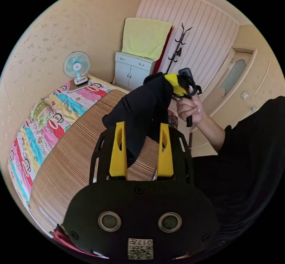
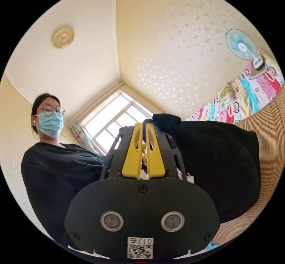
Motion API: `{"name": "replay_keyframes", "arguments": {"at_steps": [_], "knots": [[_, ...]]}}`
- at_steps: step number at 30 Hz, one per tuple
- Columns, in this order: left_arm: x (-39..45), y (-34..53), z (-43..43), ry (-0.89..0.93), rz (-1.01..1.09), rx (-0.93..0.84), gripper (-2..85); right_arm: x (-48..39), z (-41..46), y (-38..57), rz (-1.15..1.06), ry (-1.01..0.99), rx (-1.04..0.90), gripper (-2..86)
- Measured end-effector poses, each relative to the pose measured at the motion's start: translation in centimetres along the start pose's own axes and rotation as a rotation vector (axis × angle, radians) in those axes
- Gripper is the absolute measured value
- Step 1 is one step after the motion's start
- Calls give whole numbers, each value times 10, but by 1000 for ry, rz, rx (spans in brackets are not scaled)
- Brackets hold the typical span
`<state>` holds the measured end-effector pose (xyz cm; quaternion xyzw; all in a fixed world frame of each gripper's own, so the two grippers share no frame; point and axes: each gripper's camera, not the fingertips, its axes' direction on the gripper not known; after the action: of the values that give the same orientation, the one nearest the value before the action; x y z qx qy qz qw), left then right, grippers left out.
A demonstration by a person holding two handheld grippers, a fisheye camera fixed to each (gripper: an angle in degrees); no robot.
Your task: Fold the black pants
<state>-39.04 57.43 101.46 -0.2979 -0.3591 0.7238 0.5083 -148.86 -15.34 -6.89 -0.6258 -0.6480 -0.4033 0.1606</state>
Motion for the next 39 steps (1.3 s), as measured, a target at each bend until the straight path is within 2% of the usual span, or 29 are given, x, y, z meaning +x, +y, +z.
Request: {"name": "replay_keyframes", "arguments": {"at_steps": [1,3,7,12,17,20,22,24,27,31,35,39], "knots": [[6,-1,-1,-51,4,2,154,-22,31,-1,-65,32,-99,13],[15,3,-6,-65,42,13,121,-50,69,6,-139,65,-175,14],[25,38,-51,-167,-32,209,39,-73,101,30,-170,40,-153,17],[0,47,-100,-48,-214,291,29,-90,124,55,-259,102,-242,23],[4,42,-161,2,-230,395,24,-120,108,92,-399,90,-103,33],[19,30,-205,2,-179,470,24,-129,96,125,-453,275,-44,46],[29,20,-235,-10,-158,518,24,-140,116,160,-517,564,-107,72],[36,12,-265,6,-145,579,24,-145,136,189,-584,691,-123,87],[46,-3,-314,35,-136,669,24,-138,168,231,-604,681,-80,110],[66,-26,-374,-20,-127,762,25,-129,226,266,-563,640,-131,157],[68,-33,-429,-9,-188,852,24,-142,262,285,-660,631,-92,190],[78,-28,-472,-3,-189,912,22,-138,309,302,-804,775,-122,223]]}}
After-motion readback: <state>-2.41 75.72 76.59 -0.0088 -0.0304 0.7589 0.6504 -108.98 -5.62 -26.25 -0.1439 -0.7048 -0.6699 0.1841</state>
